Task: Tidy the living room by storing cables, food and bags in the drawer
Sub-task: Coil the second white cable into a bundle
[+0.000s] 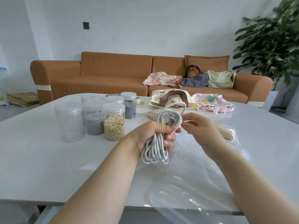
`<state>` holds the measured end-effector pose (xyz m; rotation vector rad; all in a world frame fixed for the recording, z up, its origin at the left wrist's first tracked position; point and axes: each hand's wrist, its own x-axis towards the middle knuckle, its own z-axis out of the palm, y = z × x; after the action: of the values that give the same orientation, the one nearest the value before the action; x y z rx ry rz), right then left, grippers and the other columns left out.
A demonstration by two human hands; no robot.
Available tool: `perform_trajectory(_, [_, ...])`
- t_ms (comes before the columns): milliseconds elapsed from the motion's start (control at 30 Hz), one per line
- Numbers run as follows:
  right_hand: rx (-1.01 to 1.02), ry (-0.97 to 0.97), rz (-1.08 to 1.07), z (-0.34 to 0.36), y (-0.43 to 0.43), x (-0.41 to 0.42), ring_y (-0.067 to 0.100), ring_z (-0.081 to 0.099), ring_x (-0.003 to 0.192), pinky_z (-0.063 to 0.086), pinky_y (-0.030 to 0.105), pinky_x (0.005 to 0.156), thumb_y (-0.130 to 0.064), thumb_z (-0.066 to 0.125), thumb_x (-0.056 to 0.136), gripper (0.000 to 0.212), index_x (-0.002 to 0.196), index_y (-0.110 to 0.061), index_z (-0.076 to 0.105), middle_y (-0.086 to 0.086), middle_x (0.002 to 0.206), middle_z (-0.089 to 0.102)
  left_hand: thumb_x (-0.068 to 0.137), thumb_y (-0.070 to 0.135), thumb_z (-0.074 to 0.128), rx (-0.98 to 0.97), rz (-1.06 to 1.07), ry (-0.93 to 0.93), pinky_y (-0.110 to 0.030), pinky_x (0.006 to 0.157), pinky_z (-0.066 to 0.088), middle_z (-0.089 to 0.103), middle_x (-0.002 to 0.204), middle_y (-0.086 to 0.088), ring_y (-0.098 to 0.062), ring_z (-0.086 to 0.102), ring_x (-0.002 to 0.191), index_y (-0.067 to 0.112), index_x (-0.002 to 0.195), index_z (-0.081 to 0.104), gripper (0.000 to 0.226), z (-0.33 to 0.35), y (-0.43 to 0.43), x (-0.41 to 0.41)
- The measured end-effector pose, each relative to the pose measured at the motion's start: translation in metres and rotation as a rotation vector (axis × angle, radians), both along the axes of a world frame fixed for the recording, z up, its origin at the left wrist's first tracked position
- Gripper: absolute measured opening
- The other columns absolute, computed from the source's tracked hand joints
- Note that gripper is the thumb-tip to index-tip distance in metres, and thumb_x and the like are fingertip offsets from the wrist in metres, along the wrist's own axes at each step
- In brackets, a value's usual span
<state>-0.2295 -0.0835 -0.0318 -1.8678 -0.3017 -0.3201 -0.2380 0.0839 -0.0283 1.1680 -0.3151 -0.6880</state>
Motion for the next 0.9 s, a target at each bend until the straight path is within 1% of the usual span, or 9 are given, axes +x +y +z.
perform_trajectory(100, [-0.046,0.021,0.074,-0.002,0.002,0.000,0.004,0.056,0.071,0.043,0.024,0.070,-0.013,0.061,0.086,0.018,0.087,-0.029,0.069,-0.011,0.073,0.066,0.078,0.015,0.056,-0.012,-0.025,-0.003,-0.020,0.050,0.045,0.047,0.052,0.001,-0.007,0.045,0.040,0.006,0.084,0.058,0.011,-0.001,0.000,0.000])
perform_trajectory(200, [0.010,-0.024,0.071,-0.002,0.004,0.000,0.005,0.061,0.073,0.049,0.034,0.078,-0.012,0.063,0.086,0.016,0.090,-0.025,0.072,-0.009,0.074,0.070,0.078,0.016,0.054,0.010,-0.048,-0.009,-0.020,0.050,0.044,0.047,0.052,0.001,-0.007,0.045,0.040,0.006,0.085,0.057,0.012,-0.001,-0.001,-0.001])
perform_trajectory(267, [0.042,-0.031,0.060,-0.002,0.003,0.001,0.003,0.059,0.065,0.050,0.036,0.082,-0.012,0.064,0.086,0.013,0.087,-0.021,0.073,-0.010,0.066,0.068,0.079,0.016,0.053,0.031,-0.068,-0.011,-0.019,0.051,0.044,0.047,0.052,0.002,-0.007,0.045,0.040,0.007,0.086,0.056,0.012,-0.001,-0.003,-0.003])
perform_trajectory(367, [0.106,-0.039,0.020,-0.001,0.002,0.002,0.007,0.055,0.062,0.049,0.038,0.077,-0.017,0.067,0.084,0.013,0.073,-0.020,0.073,-0.007,0.062,0.066,0.079,0.016,0.053,0.066,-0.075,-0.012,-0.020,0.051,0.044,0.047,0.052,0.001,-0.007,0.045,0.040,0.007,0.086,0.056,0.012,-0.003,-0.003,-0.004])
perform_trajectory(500, [0.249,-0.223,-0.163,0.008,-0.002,0.003,0.001,0.050,0.057,0.041,0.017,0.061,-0.016,0.069,0.084,0.016,0.068,-0.020,0.067,-0.003,0.064,0.062,0.080,0.007,0.060,0.116,-0.076,-0.007,-0.019,0.051,0.042,0.045,0.052,0.001,-0.007,0.044,0.040,0.007,0.083,0.056,0.005,-0.002,-0.005,-0.005])
perform_trajectory(633, [0.295,-0.402,-0.207,0.021,-0.005,0.001,0.006,0.065,0.073,0.049,0.019,0.072,-0.013,0.058,0.092,0.015,0.078,-0.017,0.057,-0.006,0.075,0.068,0.077,0.011,0.056,0.122,-0.043,0.010,-0.017,0.047,0.041,0.045,0.052,0.000,-0.008,0.043,0.039,0.007,0.082,0.055,0.007,-0.004,-0.005,-0.004])
perform_trajectory(700, [0.330,-0.440,-0.191,0.027,-0.005,-0.003,0.012,0.066,0.068,0.052,0.024,0.070,-0.011,0.054,0.094,0.018,0.077,-0.017,0.053,-0.006,0.068,0.069,0.081,0.007,0.059,0.122,-0.058,0.002,-0.018,0.048,0.042,0.046,0.053,-0.001,-0.009,0.045,0.040,0.006,0.082,0.056,0.004,-0.005,-0.005,-0.002])
perform_trajectory(800, [0.373,-0.428,-0.189,0.031,-0.007,-0.006,0.012,0.048,0.044,0.044,0.029,0.049,-0.012,0.059,0.092,0.023,0.070,-0.015,0.056,-0.005,0.051,0.058,0.078,0.012,0.056,0.111,-0.063,-0.031,-0.019,0.050,0.043,0.047,0.053,0.000,-0.009,0.045,0.041,0.007,0.081,0.057,0.006,-0.004,-0.003,-0.003])
perform_trajectory(900, [0.302,-0.356,-0.219,0.024,-0.010,-0.002,0.010,0.036,0.043,0.030,0.026,0.047,-0.019,0.064,0.089,0.026,0.063,-0.016,0.062,-0.004,0.048,0.049,0.078,0.012,0.055,0.025,-0.062,-0.054,-0.019,0.051,0.044,0.047,0.053,0.000,-0.009,0.046,0.042,0.007,0.081,0.058,0.007,-0.003,-0.002,-0.004])
